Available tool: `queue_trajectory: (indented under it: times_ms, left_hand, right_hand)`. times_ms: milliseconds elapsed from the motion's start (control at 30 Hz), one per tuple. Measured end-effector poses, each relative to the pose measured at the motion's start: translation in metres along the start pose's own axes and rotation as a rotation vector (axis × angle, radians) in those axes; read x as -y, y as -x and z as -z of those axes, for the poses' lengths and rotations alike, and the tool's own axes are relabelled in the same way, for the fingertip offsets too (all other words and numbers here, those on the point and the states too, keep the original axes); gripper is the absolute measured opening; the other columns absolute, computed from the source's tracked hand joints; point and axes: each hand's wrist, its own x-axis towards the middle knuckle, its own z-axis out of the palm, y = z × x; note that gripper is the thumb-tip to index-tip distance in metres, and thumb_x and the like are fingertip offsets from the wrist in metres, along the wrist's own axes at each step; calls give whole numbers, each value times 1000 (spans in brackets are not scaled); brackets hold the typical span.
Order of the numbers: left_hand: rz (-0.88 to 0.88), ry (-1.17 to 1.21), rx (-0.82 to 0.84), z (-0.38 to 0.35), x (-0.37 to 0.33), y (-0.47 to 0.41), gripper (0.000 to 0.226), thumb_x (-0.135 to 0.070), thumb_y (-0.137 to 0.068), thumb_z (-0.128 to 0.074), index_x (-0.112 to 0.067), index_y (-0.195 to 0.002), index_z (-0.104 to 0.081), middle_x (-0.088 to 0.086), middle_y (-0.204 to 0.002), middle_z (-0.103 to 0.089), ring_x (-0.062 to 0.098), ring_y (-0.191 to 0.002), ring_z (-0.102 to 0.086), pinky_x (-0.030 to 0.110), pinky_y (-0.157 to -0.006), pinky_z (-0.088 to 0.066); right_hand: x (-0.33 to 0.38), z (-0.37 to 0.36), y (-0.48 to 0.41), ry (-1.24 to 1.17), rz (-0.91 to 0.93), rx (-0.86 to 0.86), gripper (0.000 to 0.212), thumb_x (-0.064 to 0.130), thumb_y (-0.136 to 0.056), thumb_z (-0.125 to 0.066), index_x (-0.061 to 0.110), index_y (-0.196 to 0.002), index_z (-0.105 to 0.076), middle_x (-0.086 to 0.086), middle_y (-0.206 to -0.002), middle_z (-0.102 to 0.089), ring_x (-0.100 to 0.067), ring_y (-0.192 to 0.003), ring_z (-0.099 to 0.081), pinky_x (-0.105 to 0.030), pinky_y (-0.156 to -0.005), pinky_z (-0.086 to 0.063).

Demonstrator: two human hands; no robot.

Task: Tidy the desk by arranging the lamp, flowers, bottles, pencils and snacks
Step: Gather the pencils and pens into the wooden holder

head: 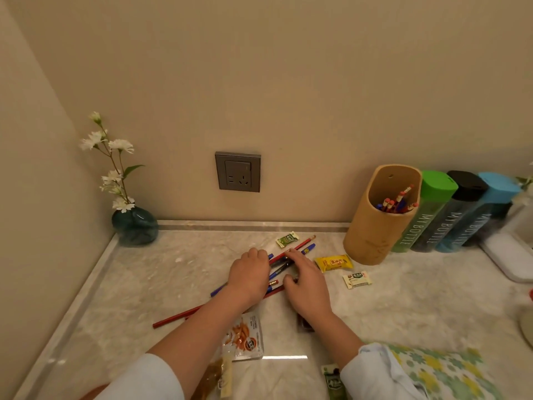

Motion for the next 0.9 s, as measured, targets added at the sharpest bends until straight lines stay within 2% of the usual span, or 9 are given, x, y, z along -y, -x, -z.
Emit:
queue_trajectory:
  times_ms: [133,267,367,467,533,633,733,833,900]
  left_hand:
    - [21,53,-35,-2,-1,2,30,-25,-96,-49,-11,-122,-44,9,-122,-49,24,-108,-52,33,-84,-44]
    - [66,280,-142,5,1,5,20,-29,-99,-39,-15,-110,-48,4,-105,-57,20,-89,-56,32,-73,-44]
    - [24,436,-223,18,-4,9,17,-30,-100,-38,-18,-106,-48,-4,-93,-53,15,-79,-53,30,-64,-40]
    - [-24,581,-292,34,-15,14,15,-30,-100,-39,-21,-105,-50,-7,-91,-53,13,-81,-54,29,-63,-39]
    - [-46,680,-315,45,-23,19,14,-30,-100,-39,-23,-102,-51,-7,-89,-56,11,-80,-54,30,-65,-43]
    - [-61,813,-319,63,-36,25,15,-32,-99,-40,-25,-97,-53,-11,-80,-57,7,-75,-55,30,-64,-44]
    - [-99,912,-294,80,-52,28,15,-33,-99,-42,-27,-96,-56,-10,-78,-60,6,-72,-57,31,-66,-45]
    - [-125,1043,-264,100,-72,28,14,-32,-99,-44,-28,-103,-57,-9,-82,-67,0,-73,-62,24,-69,-49]
    - [-147,1095,-259,115,-85,25,12,-30,-99,-45,-31,-101,-57,-8,-85,-69,3,-77,-65,26,-73,-53]
  right_hand:
    - [9,14,-7,-220,-117,-41,52,12,-87,-56,21,-139,-49,1,-137,-54,-16,-121,-53,-39,-104,-45]
    - [22,28,-10,-411,-232,-167,43,17,-92,-59,18,-134,-50,-1,-128,-59,-12,-112,-55,-31,-96,-48]
    - [34,43,-12,-574,-313,-103,44,23,-94,-59,12,-136,-49,-7,-122,-63,-17,-106,-61,-36,-92,-53]
    - [52,61,-11,-711,-263,-3,25,24,-95,-56,14,-115,-67,-5,-103,-72,-14,-94,-65,-32,-78,-57]
    - [61,74,-9,-774,-220,-1,18,24,-95,-57,20,-100,-73,0,-93,-74,-12,-90,-66,-27,-69,-56]
    - [72,94,-10,-810,-183,-60,17,23,-93,-60,15,-102,-72,-2,-92,-75,-12,-85,-68,-22,-63,-51]
    - [81,119,-11,-821,-120,-106,14,16,-91,-63,10,-100,-72,-4,-85,-76,-10,-75,-69,-20,-60,-52]
    - [86,149,-11,-762,-38,-139,11,16,-89,-65,16,-98,-72,2,-82,-76,-3,-70,-68,-15,-57,-51]
    - [89,171,-12,-721,9,-159,10,17,-88,-66,21,-95,-72,4,-83,-76,-1,-72,-68,-12,-58,-50]
